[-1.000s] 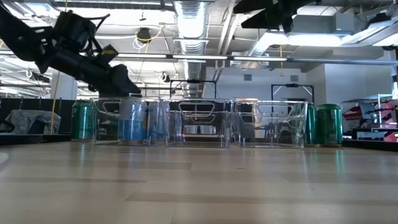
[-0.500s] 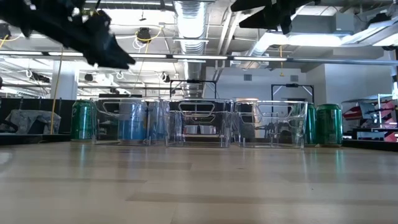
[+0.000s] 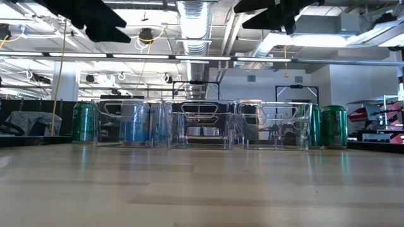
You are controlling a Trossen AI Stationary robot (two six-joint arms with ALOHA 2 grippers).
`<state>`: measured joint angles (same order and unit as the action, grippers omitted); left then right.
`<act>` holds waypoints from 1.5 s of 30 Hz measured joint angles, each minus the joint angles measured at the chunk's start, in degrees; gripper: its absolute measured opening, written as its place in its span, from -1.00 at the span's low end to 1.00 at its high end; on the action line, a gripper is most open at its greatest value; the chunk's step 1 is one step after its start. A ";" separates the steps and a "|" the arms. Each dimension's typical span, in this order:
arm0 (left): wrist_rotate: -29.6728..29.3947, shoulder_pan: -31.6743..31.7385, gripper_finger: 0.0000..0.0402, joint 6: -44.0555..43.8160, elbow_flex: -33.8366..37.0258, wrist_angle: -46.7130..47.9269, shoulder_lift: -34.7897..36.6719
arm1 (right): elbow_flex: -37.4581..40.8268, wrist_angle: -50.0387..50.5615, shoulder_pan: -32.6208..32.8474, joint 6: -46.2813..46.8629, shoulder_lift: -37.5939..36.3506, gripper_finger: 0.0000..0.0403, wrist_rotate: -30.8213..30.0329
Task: Sort soda cans
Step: Put the blue-white soda can into the left transparent bin
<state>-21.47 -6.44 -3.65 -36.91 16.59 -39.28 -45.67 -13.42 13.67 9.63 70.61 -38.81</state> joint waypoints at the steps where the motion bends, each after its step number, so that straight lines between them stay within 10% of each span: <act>1: -0.04 -1.17 0.70 0.37 -0.44 -0.03 -0.57 | 0.00 0.56 0.00 0.04 0.00 0.45 0.02; 19: -5.77 -7.60 0.66 -10.98 -5.87 3.38 -11.27 | -1.70 -1.98 -3.56 5.55 13.25 0.45 2.69; 30: -4.32 -13.07 0.53 -41.11 -11.02 26.55 -11.43 | -4.76 -2.21 -2.02 -0.94 10.95 0.45 20.26; 45: -0.59 -24.36 0.50 -71.98 -25.46 38.02 -23.11 | -4.74 5.31 3.99 -0.83 11.08 0.45 20.96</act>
<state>-22.06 -30.80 -75.63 -62.37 54.62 -62.39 -50.41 -8.10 17.66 8.80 81.69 -17.85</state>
